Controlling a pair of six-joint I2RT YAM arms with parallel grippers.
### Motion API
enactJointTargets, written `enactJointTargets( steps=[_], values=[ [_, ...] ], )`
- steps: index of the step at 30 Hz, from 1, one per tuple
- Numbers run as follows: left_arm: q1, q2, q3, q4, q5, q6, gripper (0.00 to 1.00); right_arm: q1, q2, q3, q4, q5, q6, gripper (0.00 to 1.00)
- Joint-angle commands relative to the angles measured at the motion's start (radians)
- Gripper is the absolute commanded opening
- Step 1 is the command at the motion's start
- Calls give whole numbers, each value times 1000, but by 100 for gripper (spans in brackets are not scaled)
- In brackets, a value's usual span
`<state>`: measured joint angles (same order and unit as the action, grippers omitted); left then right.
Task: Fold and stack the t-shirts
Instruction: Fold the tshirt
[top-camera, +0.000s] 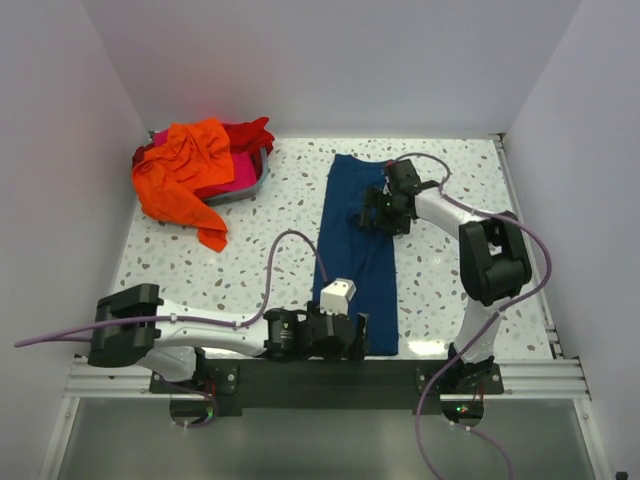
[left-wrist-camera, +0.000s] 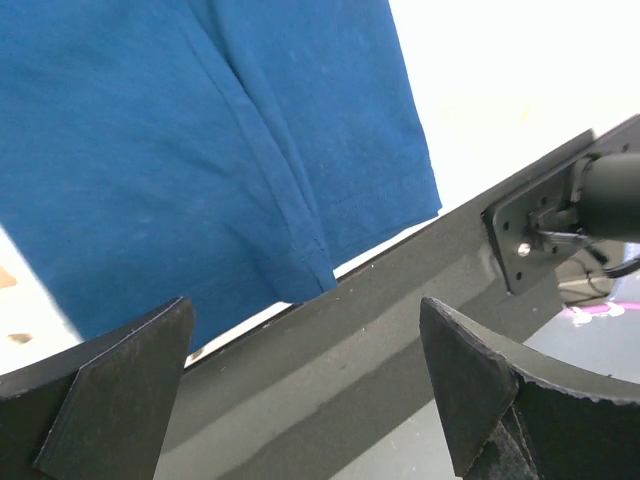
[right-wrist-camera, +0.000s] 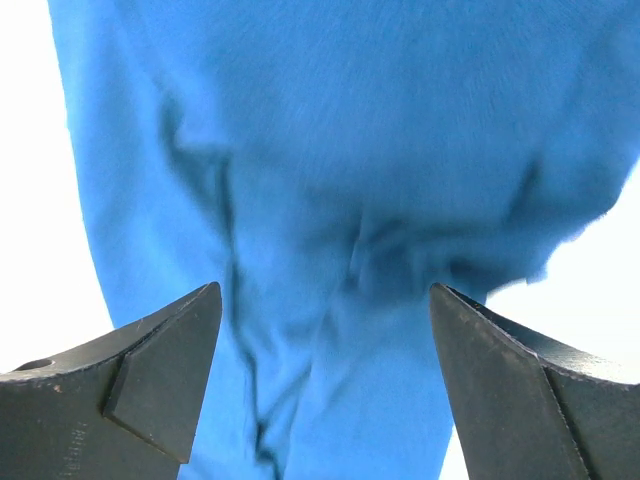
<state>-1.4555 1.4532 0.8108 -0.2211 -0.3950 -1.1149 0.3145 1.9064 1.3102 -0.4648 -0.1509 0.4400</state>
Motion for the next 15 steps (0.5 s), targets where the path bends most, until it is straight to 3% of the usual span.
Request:
enactJointTargets(
  steps=[1, 9, 15],
  values=[
    [-3, -100, 1, -96, -103, -2, 100, 3, -226, -46, -49, 7, -15, 88],
    [-3, -226, -180, -164, -93, -111, 100, 44, -838, -399, -205, 128, 133, 88],
    [-3, -231, -219, -202, -103, -141, 100, 123, -1154, -652, -372, 146, 288, 82]
  ],
)
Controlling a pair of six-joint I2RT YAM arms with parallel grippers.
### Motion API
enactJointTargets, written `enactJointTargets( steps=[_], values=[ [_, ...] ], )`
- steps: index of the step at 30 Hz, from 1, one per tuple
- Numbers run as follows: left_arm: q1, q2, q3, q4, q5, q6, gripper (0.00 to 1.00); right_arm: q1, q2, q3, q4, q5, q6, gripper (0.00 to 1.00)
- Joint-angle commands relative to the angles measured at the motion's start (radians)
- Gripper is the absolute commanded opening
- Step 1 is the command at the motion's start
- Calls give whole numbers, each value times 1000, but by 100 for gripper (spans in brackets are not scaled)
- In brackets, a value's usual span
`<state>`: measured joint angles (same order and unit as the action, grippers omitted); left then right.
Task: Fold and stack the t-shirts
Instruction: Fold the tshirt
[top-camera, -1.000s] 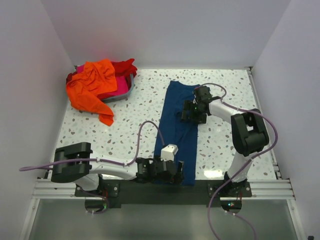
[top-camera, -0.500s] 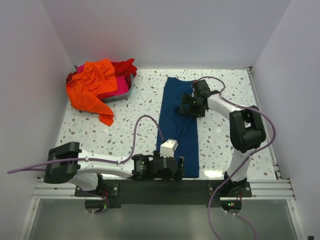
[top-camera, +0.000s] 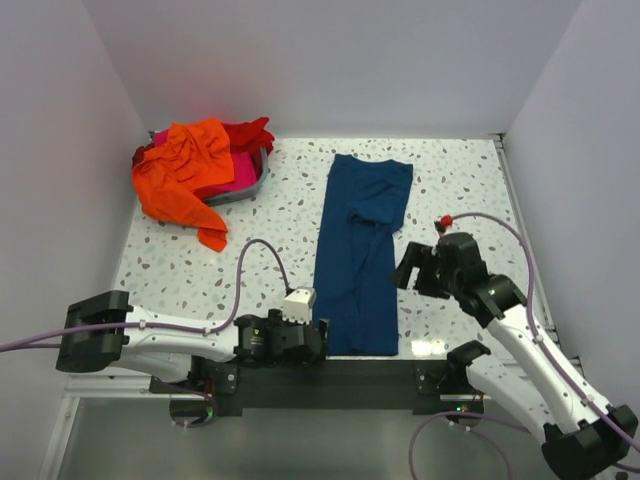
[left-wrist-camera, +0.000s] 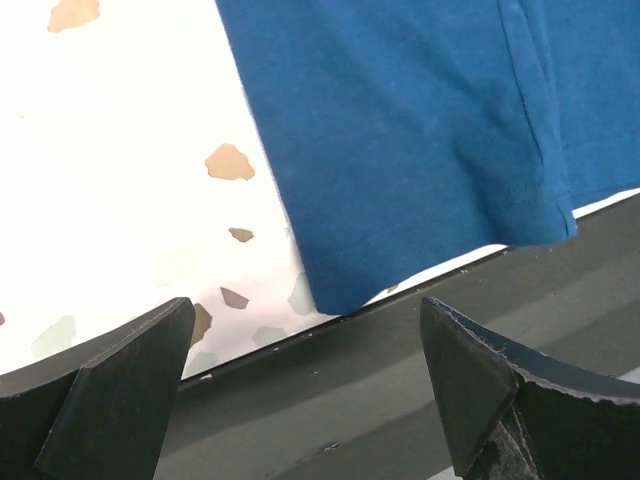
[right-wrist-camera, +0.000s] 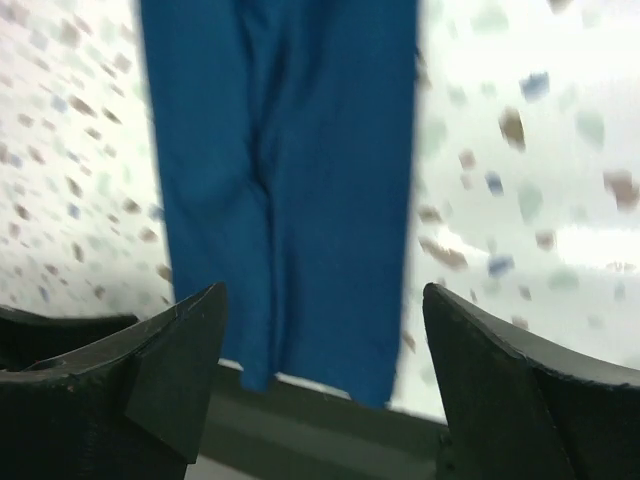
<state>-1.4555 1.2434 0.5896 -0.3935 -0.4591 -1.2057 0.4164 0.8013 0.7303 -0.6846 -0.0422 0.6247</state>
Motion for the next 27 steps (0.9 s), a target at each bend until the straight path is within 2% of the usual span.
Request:
enactJointTargets(
  steps=[1, 5, 9, 15, 27],
  values=[
    [-3, -22, 7, -54, -46, -58, 100, 27, -66, -83, -170, 39, 122, 82],
    [-3, -29, 1, -39, -52, -80, 98, 55, -97, -124, -208, 39, 150, 79],
    [-3, -15, -2, 1, -33, -74, 96, 108, -39, -144, -170, 64, 173, 78],
    [-3, -2, -16, 41, -16, -91, 96, 272, 61, -189, -61, 122, 276, 78],
    [-3, 50, -22, 65, -6, -106, 88, 493, -27, -338, -30, 182, 507, 77]
  ],
)
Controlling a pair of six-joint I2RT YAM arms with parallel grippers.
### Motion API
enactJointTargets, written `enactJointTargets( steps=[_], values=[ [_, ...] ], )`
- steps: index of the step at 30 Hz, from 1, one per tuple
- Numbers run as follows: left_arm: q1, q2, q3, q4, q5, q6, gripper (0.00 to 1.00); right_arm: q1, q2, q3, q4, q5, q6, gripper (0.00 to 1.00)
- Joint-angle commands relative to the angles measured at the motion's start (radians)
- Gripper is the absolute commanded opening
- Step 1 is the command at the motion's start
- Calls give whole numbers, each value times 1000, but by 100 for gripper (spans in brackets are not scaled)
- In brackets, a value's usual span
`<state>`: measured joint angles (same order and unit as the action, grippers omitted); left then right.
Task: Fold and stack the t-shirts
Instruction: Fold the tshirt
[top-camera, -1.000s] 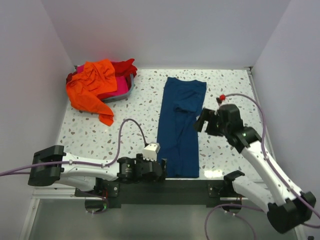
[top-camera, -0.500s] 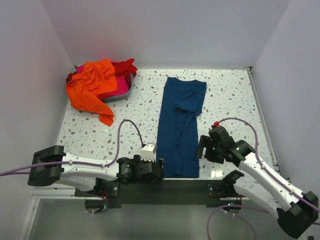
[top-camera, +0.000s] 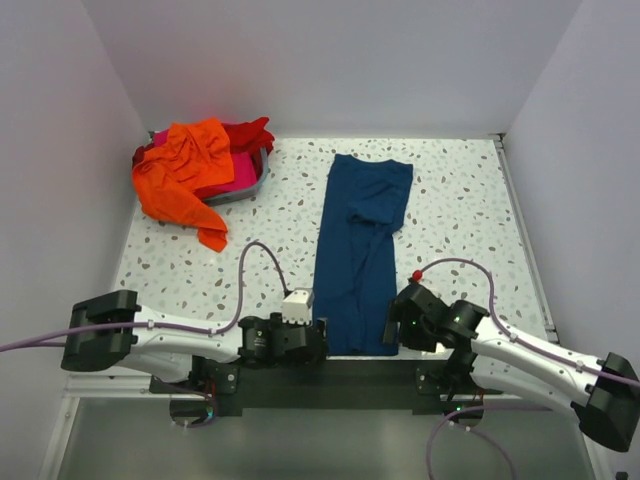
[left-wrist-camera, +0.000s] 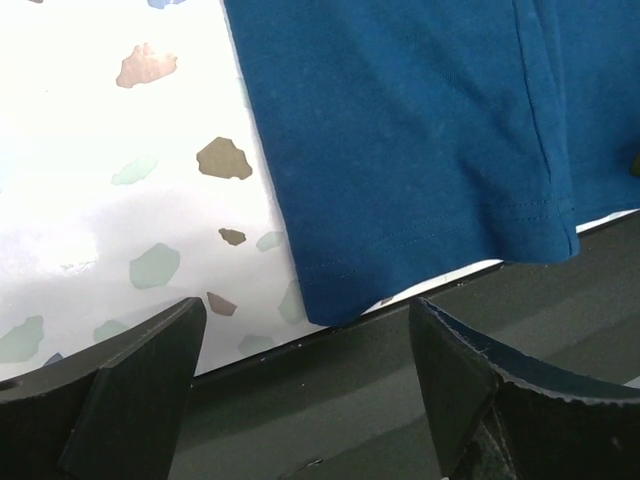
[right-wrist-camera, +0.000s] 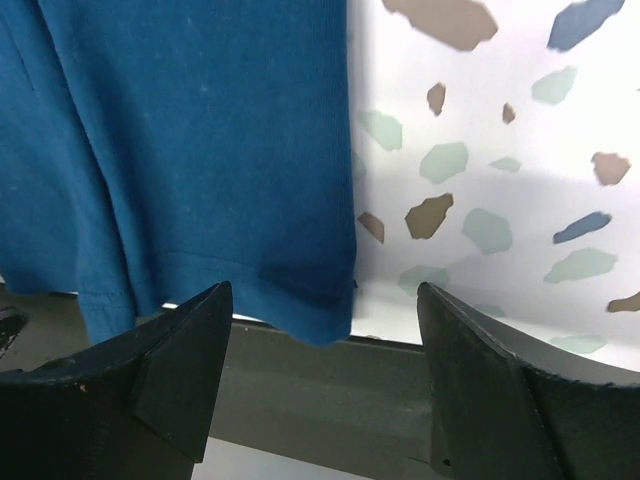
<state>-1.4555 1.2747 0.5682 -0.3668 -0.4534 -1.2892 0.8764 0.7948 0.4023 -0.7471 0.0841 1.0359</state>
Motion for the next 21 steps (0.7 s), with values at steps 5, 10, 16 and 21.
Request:
enactJointTargets(
  steps=[5, 10, 16, 21],
  values=[
    [-5, 77, 39, 20, -14, -25, 84, 94, 53, 4, 54, 83, 125, 77],
    [-3, 124, 67, -9, -13, -25, 77, 168, 141, 29, 104, 117, 162, 77],
    [-5, 121, 65, -56, -19, -45, 69, 232, 219, 49, 115, 149, 204, 77],
    [-5, 123, 58, -57, -13, -48, 66, 256, 230, 66, 86, 163, 222, 78]
  ],
)
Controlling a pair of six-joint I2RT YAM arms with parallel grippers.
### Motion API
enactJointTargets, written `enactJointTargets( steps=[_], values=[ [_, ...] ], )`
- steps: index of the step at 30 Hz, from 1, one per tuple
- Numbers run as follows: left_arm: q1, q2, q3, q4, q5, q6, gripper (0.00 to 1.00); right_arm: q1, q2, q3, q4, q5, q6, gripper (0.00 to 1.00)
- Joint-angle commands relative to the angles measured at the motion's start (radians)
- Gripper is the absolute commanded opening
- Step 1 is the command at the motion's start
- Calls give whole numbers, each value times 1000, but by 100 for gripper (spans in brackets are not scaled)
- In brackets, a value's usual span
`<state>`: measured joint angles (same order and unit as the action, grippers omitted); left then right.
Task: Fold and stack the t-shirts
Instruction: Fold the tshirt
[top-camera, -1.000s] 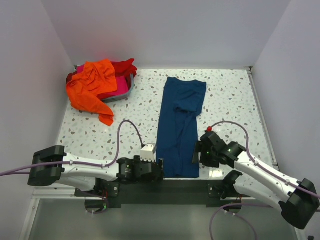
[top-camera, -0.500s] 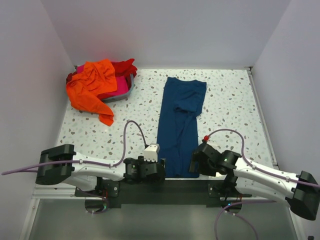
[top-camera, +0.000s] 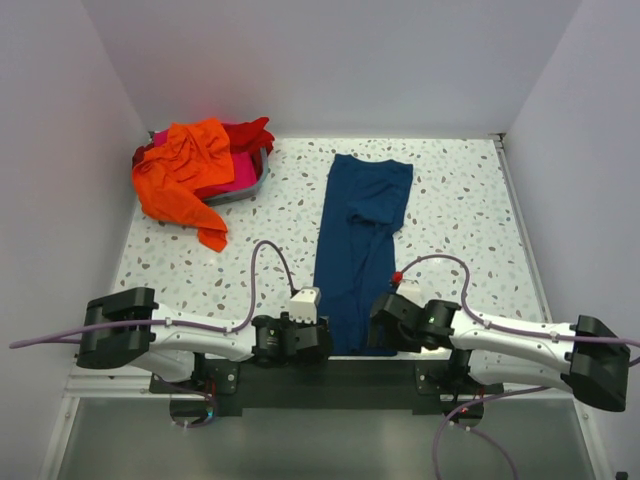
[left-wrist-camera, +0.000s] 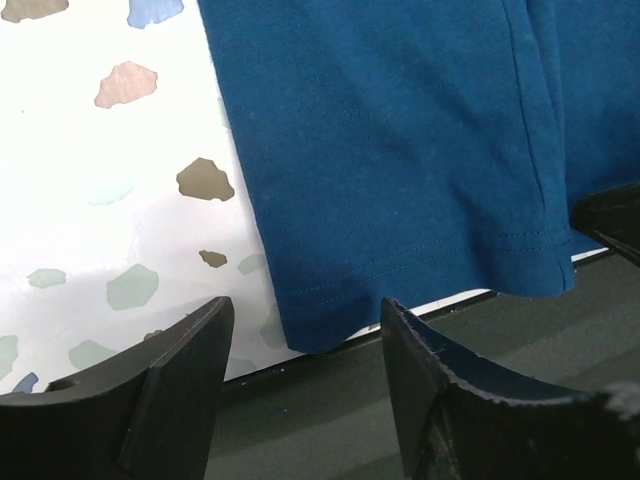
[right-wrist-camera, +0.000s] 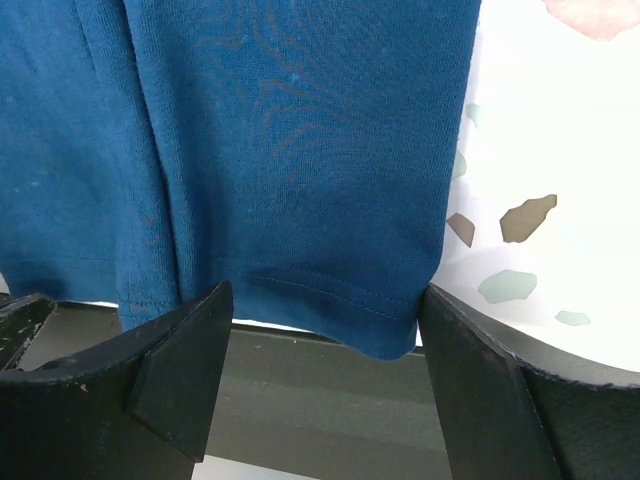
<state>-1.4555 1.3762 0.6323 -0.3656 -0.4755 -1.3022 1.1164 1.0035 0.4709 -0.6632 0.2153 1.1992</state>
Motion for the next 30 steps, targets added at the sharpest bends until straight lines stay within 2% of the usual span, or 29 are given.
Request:
enactJointTargets(
  steps=[1, 10, 19, 23, 25, 26, 29, 30],
  values=[
    [-3, 20, -6, -56, 9, -37, 65, 20, 18, 0, -7, 41, 62, 78],
    [-5, 21, -25, -42, 24, -43, 49, 26, -84, -29, -72, 53, 97, 77],
    [-5, 43, -23, -4, 48, -31, 37, 36, -125, -63, -62, 33, 123, 74],
    [-5, 44, -26, -6, 52, -32, 28, 39, -92, -64, -42, 26, 122, 54],
    [-5, 43, -28, -4, 54, -32, 20, 42, -77, -67, -32, 22, 117, 45],
    [-6, 35, -37, -1, 52, -37, 6, 48, -66, -61, -24, 22, 112, 37],
    [-5, 18, -46, 2, 51, -37, 0, 51, -65, -52, -29, 18, 109, 22],
    [-6, 12, -49, 2, 52, -37, 0, 52, -62, -49, -32, 15, 106, 13]
  ],
)
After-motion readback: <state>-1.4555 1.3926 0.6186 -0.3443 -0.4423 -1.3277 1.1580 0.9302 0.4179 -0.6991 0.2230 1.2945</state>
